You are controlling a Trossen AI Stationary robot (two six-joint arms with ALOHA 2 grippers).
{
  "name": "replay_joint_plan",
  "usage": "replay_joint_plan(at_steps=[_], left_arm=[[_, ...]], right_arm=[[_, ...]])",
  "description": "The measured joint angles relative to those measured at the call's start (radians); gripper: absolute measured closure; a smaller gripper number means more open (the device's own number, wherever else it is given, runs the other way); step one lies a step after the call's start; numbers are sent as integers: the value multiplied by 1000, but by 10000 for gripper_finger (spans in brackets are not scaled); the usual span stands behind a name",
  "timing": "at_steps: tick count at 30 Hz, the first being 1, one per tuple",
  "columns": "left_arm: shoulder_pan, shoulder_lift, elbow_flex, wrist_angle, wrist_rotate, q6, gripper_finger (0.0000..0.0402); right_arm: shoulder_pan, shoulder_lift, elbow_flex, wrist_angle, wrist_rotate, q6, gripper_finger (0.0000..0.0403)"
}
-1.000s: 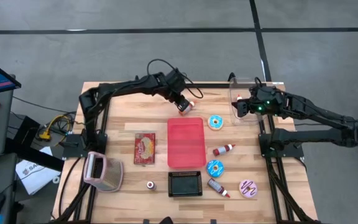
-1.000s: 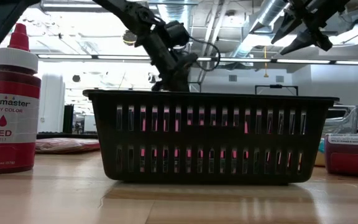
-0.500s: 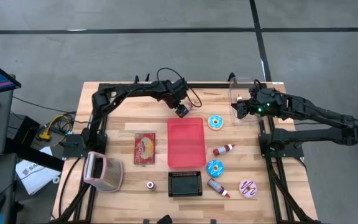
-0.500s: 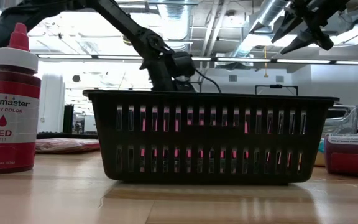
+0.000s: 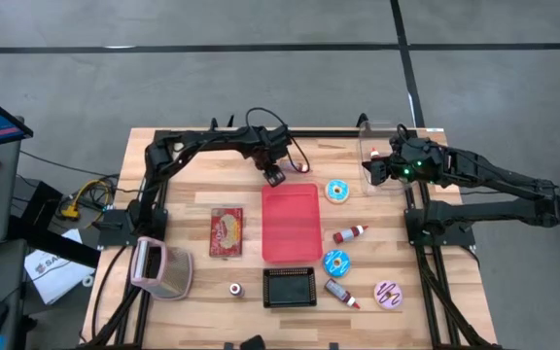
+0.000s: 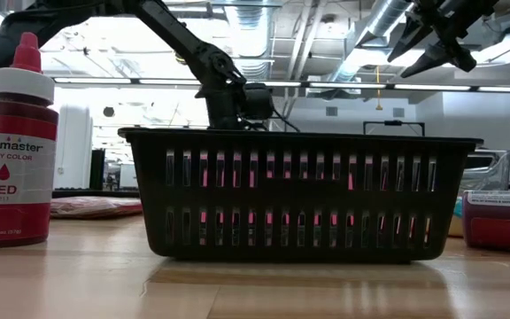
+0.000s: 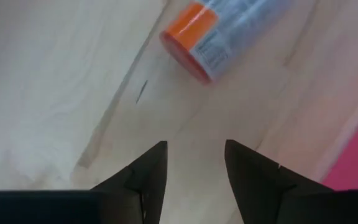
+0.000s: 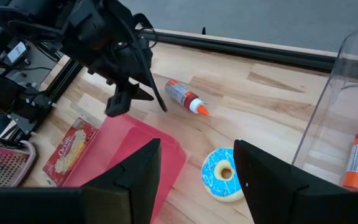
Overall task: Pick & Place Food Item
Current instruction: Put the orange food coloring bottle into the transparent bin
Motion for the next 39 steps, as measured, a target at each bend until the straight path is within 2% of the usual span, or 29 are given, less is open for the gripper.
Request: replay_joint_plan(at_steps=[5, 11, 14, 22, 28, 33, 39], left_arm=[[-30, -21, 0, 67, -6, 178, 218], [-29, -22, 1, 137, -28, 290, 172], [-24, -23, 1, 156, -37, 339, 162], [-16, -23, 1, 186, -18, 467, 172], [2, -18, 1, 234, -10, 473, 184], [1, 12, -4, 213, 10, 492, 190], [-16, 34, -1, 254, -11, 501, 191]], right_arm=[[1, 0, 0, 0, 0, 8, 209], [32, 0, 0, -1, 7, 38, 209], [47, 0, 0, -3, 9, 49, 209], [59, 0, 0, -4, 16, 68, 209], [59, 0, 0, -4, 16, 69, 209], [59, 0, 0, -3, 16, 72, 209], [65, 0, 0, -4, 18, 86, 209]])
